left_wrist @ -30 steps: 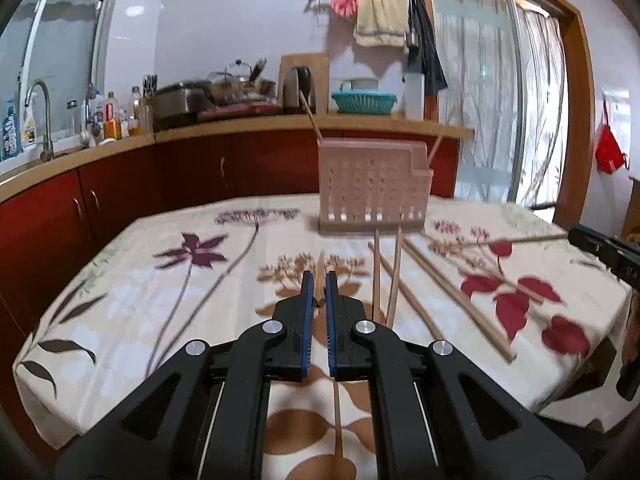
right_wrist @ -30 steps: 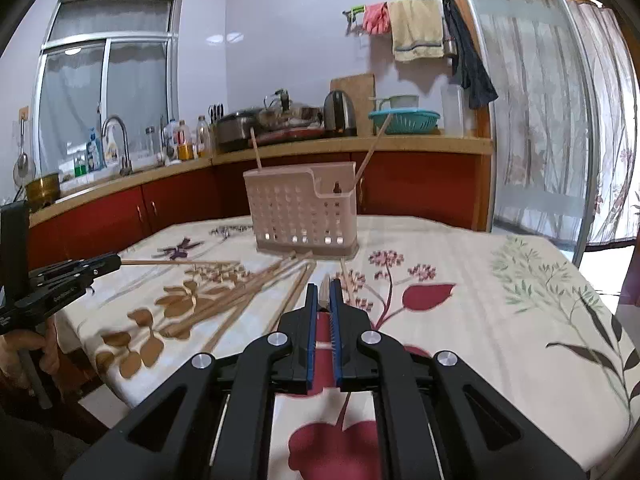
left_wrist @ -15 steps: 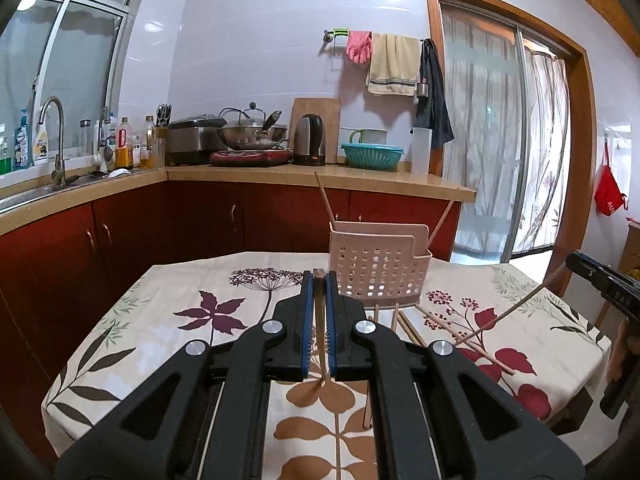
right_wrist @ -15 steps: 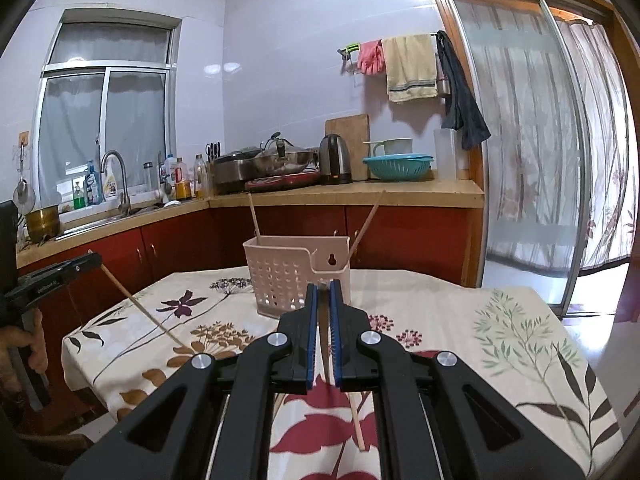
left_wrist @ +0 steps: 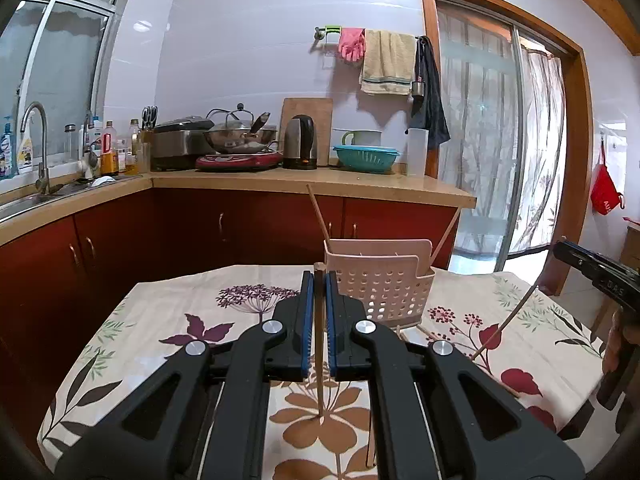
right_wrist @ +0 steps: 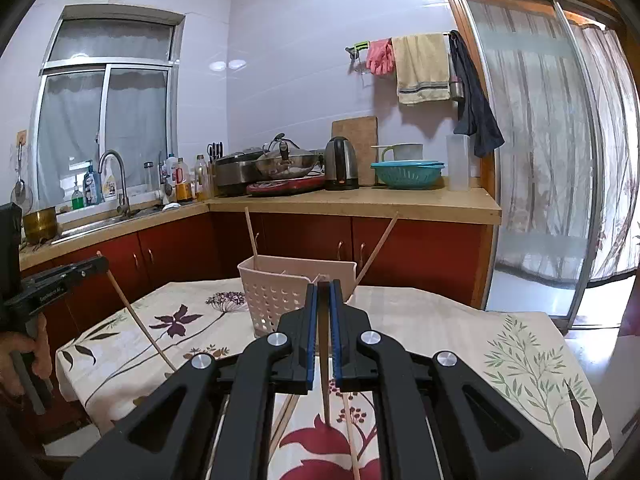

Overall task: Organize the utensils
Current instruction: 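Carry both chopsticks upright over the pink holder and lower them in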

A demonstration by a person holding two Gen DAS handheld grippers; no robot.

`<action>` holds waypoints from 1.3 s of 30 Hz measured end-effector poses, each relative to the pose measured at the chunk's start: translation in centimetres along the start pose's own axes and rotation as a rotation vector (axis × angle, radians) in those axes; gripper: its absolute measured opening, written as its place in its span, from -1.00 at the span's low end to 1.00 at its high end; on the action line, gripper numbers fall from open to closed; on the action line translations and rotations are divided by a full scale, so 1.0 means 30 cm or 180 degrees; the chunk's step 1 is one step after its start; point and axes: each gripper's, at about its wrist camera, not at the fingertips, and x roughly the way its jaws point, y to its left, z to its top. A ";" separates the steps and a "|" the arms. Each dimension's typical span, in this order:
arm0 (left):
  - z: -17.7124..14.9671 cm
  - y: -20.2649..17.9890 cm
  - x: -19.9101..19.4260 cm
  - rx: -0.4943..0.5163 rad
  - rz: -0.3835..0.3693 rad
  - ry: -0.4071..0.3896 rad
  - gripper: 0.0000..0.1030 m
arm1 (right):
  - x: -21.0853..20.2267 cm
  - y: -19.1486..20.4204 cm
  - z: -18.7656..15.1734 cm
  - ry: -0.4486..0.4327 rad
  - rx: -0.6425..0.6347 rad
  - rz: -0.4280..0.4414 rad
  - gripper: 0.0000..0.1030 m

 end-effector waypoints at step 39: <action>0.369 -0.072 0.516 0.0035 -0.0328 -0.0258 -0.88 | 0.463 -0.075 0.274 -0.0160 0.0114 0.0252 -0.87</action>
